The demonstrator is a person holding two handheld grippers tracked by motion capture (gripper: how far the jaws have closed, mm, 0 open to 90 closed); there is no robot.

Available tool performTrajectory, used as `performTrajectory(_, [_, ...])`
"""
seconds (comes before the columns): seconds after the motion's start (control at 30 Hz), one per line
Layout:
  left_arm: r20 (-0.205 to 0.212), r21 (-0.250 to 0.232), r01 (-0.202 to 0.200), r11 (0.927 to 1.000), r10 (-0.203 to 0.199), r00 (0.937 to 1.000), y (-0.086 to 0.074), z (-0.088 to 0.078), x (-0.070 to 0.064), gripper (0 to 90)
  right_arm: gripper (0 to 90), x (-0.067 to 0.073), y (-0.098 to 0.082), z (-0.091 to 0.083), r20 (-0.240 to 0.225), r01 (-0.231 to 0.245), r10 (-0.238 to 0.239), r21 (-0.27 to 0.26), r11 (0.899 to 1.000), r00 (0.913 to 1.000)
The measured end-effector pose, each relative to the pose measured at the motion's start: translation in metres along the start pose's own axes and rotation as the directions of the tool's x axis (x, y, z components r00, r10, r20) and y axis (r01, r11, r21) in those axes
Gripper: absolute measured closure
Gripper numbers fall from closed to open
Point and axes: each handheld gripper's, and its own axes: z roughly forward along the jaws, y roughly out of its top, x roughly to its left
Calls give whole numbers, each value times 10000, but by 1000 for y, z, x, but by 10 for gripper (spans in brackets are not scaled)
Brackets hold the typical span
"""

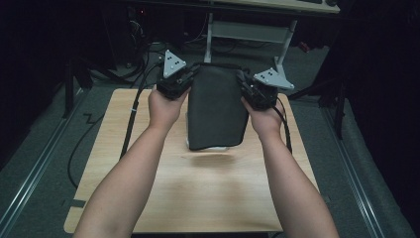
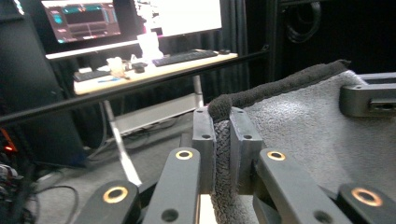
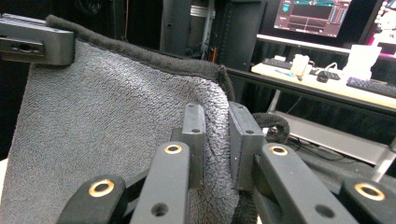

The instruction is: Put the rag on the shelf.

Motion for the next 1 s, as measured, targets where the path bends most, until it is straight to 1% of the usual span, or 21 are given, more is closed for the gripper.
performTrajectory(0.1, [-25, 419, 161, 9990, -160, 9999, -8, 8, 5, 824, 795, -1, -3, 8, -123, 24, -20, 264, 9996, 9999])
performTrajectory(0.13, [35, 548, 259, 9982, -261, 9997, -12, 11, 6, 824, 794, -1, -5, 11, -137, 54, -49, 382, 9993, 9999])
performTrajectory(0.17, [61, 604, 225, 9979, -229, 9997, -16, 13, 9, 824, 794, -1, -8, 14, -130, 156, -150, 508, 9986, 9998])
performTrajectory(0.2, [122, 745, 257, 9969, -267, 9996, -21, 15, 10, 824, 793, -1, -12, 16, -147, 111, -101, 649, 9978, 9998])
performTrajectory(0.23, [192, 927, 392, 9949, -412, 9990, -27, 17, 11, 824, 793, -2, -16, 19, -208, 129, -113, 780, 9969, 9997])
performTrajectory(0.3, [272, 1162, 421, 9923, -455, 9986, -37, 21, 12, 824, 793, -4, -24, 23, -374, 144, -109, 953, 9953, 9992])
performTrajectory(0.33, [335, 1289, 523, 9903, -571, 9978, -42, 22, 13, 825, 793, -5, -28, 25, -398, 137, -96, 1060, 9943, 9992])
performTrajectory(0.4, [461, 1474, 602, 9872, -677, 9966, -50, 24, 16, 825, 793, -6, -34, 29, -487, 91, -28, 1295, 9915, 9988])
performTrajectory(0.47, [580, 1705, 697, 9829, -807, 9951, -58, 27, 18, 824, 793, -8, -40, 32, -627, 26, 70, 1507, 9886, 9980])
performTrajectory(0.5, [610, 1812, 797, 9802, -921, 9939, -63, 28, 19, 824, 793, -8, -42, 33, -678, -75, 187, 1616, 9868, 9975])
performTrajectory(0.57, [683, 1949, 985, 9759, -1137, 9912, -70, 30, 21, 824, 793, -8, -47, 36, -761, -123, 265, 1813, 9834, 9967])
performTrajectory(0.6, [694, 2001, 1050, 9741, -1210, 9902, -73, 31, 21, 824, 793, -8, -50, 37, -741, -54, 194, 1846, 9828, 9971])
performTrajectory(0.63, [721, 2091, 1165, 9709, -1341, 9883, -77, 32, 21, 823, 794, -8, -51, 38, -740, -93, 240, 1927, 9812, 9970])
performTrajectory(0.73, [788, 2314, 1282, 9644, -1499, 9856, -86, 35, 21, 821, 793, -9, -59, 41, -696, -171, 328, 2145, 9766, 9970])
performTrajectory(0.83, [855, 2485, 1292, 9600, -1546, 9843, -94, 38, 19, 820, 795, -8, -68, 42, -561, -246, 392, 2407, 9703, 9977])
performTrajectory(0.87, [867, 2539, 1337, 9580, -1602, 9833, -98, 39, 20, 820, 796, -9, -71, 42, -596, -315, 473, 2422, 9697, 9971])
performTrajectory(0.93, [917, 2636, 1573, 9517, -1870, 9781, -104, 40, 20, 820, 797, -11, -76, 43, -768, -574, 789, 2503, 9665, 9939])
performTrajectory(1.0, [955, 2748, 1621, 9477, -1947, 9762, -111, 41, 20, 820, 796, -12, -81, 44, -950, -749, 1037, 2676, 9606, 9901])
